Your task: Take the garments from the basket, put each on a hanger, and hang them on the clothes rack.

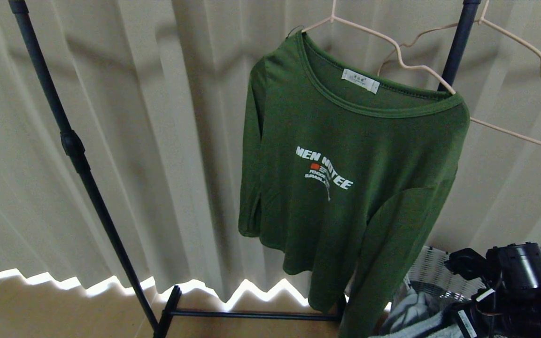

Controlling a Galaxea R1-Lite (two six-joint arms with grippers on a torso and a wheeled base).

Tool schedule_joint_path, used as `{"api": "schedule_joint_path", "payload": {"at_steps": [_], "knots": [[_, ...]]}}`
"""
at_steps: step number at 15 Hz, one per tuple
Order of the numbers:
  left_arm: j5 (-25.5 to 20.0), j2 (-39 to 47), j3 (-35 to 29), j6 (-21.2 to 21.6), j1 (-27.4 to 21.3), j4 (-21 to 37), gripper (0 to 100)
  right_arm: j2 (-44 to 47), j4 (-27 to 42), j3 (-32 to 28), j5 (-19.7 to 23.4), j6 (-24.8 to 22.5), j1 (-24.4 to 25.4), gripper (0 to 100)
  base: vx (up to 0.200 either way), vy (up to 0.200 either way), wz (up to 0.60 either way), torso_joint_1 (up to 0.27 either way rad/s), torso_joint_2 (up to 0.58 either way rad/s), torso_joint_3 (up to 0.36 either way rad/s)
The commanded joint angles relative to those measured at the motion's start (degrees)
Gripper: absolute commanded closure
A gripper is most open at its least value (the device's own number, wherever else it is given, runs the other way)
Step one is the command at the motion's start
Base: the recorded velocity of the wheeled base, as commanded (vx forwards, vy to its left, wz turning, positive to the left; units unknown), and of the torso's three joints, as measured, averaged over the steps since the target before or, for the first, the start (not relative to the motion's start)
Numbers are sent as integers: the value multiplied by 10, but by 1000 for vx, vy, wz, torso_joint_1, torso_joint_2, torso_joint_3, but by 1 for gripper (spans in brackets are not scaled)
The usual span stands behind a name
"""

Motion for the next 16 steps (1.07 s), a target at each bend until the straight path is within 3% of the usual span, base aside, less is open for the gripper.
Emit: {"api": "schedule_joint_path", "payload": {"at_steps": [1,8,10,16], "knots": [[0,0,0,0,0,0,0,-56,-1,12,3,0,1,100,0,0,0,0,0,0],[0,0,0,4,0,0,0,-323,6,20,30,3,14,100,0,0,0,0,0,0],[0,0,0,4,0,0,0,-354,6,31,29,2,29,100,0,0,0,0,0,0],[0,0,-1,5,0,0,0,-372,6,50,31,2,49,100,-200,0,0,1,3,2]]}}
